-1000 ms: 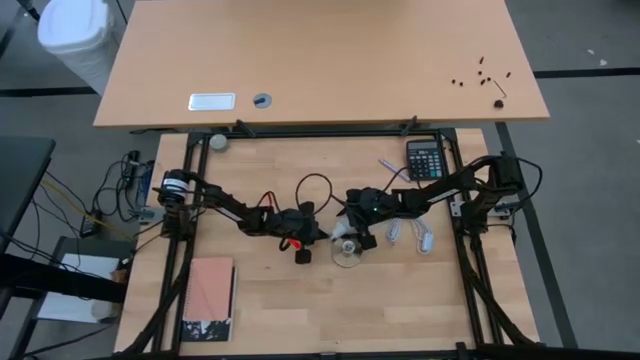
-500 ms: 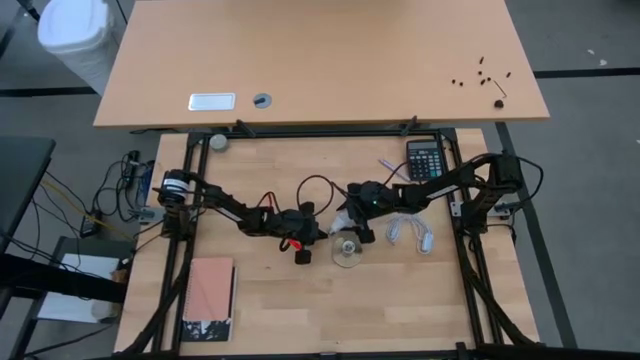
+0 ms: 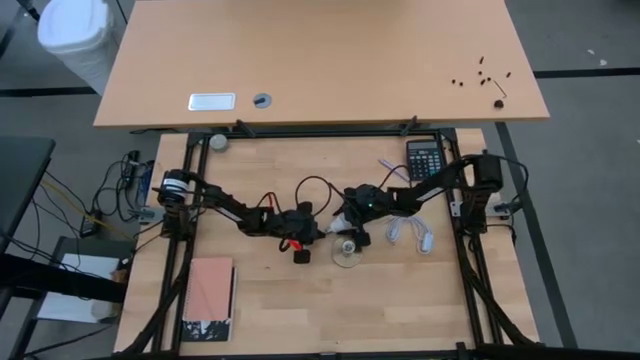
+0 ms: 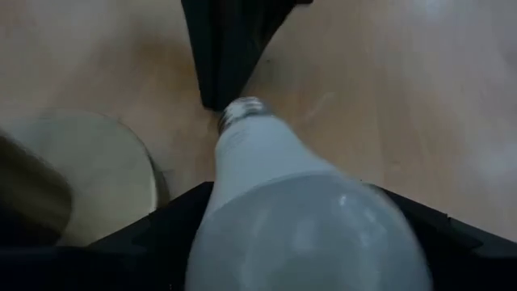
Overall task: Screw lightbulb
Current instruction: Insert the lightbulb on the lamp
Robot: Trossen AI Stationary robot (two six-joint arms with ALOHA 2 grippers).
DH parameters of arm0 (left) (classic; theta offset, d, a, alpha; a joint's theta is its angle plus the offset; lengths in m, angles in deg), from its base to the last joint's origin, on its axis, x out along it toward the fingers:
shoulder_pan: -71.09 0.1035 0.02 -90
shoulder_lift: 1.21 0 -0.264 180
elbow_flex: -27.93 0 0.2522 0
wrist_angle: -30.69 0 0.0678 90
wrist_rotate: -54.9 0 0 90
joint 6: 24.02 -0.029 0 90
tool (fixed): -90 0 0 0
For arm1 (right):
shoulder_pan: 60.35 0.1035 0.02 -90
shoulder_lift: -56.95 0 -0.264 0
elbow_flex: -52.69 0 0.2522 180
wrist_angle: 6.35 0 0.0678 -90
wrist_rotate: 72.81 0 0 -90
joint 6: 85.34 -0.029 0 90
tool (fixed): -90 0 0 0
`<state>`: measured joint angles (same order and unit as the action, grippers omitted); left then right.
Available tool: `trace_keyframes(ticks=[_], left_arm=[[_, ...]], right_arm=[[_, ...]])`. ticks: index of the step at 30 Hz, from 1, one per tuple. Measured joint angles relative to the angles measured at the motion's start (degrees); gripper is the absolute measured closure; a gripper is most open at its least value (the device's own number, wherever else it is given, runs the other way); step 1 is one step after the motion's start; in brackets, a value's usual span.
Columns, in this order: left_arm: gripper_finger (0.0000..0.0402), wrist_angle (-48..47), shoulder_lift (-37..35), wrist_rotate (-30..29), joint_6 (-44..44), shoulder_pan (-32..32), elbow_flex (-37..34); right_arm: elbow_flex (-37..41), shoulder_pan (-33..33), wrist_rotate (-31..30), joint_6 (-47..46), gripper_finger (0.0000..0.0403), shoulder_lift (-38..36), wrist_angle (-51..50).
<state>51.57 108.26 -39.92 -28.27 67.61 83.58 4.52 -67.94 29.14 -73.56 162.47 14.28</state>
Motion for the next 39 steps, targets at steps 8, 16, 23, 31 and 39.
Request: trace_keyframes(ticks=[8,16,23,31,39], left_arm=[[0.0376,-1.3,0.0,-0.7,0.0,0.0,0.0],[0.0376,-1.4,0.0,-0.7,0.3,0.0,0.0],[0.0376,-2.0,-0.5,-0.7,1.7,0.0,0.0],[0.0376,-5.8,-9.0,-3.7,1.6,0.0,0.0],[0.0376,-7.4,-17.1,-3.9,9.0,-2.5,0.0]], right_arm=[[0.0,0.0,0.5,-0.7,0.0100,1.0,1.6],[-0.1,0.0,0.5,-0.9,0.0151,0.8,0.1],[-0.1,-0.4,-0.3,-1.8,0.0143,-1.0,-2.9],[-1.0,-0.8,-7.1,-3.1,0.0146,-13.3,-19.2],[-12.1,3.9,-11.0,-8.5,0.0136,-24.4,-44.8]])
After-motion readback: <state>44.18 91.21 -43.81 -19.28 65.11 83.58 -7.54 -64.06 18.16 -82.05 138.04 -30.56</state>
